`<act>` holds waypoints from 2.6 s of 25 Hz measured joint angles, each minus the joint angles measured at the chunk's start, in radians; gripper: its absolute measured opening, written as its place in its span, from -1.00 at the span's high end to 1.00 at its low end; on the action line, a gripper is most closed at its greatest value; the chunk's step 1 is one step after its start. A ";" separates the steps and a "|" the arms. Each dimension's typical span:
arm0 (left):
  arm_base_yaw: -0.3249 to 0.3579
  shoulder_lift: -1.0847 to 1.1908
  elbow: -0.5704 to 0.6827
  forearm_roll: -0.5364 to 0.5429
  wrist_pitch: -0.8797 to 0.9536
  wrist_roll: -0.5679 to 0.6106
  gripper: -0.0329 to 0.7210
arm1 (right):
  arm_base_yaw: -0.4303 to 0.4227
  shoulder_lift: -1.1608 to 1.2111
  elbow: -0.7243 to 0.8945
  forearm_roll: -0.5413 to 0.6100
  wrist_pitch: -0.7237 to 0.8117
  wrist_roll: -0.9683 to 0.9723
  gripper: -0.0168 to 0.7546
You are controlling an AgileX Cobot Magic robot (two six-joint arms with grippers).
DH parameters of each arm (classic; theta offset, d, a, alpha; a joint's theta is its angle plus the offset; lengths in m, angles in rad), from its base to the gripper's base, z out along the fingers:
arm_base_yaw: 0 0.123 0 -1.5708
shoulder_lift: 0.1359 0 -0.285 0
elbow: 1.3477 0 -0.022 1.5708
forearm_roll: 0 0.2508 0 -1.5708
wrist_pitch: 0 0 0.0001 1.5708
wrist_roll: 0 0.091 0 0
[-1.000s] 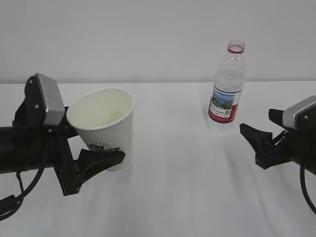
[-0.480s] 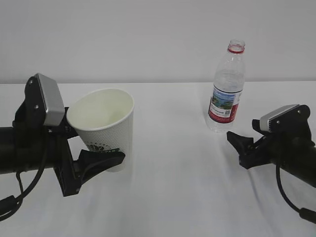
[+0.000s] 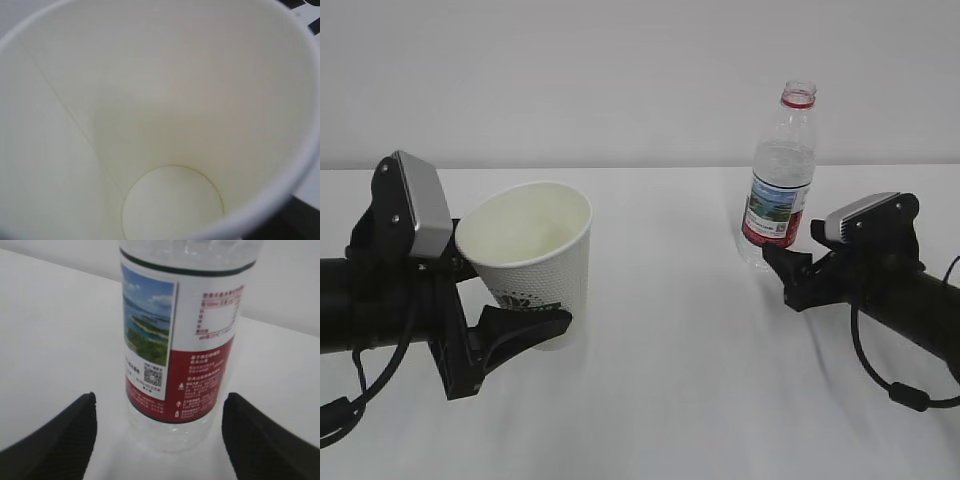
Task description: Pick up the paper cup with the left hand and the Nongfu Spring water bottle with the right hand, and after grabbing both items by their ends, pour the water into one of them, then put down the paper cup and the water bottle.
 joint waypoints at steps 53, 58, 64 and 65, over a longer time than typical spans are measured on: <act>0.000 0.000 0.000 0.002 0.024 0.000 -0.58 | 0.000 0.186 -0.374 -0.113 0.035 0.143 -0.78; 0.000 0.000 0.000 0.002 0.025 0.000 -0.58 | 0.000 0.245 -0.445 -0.115 0.032 0.169 -0.79; 0.000 0.000 0.000 0.002 0.027 0.000 -0.57 | 0.000 0.262 -0.459 -0.119 0.032 0.175 -0.59; 0.000 0.000 0.000 0.002 0.027 0.000 -0.57 | 0.000 0.262 -0.459 -0.126 0.031 0.175 -0.52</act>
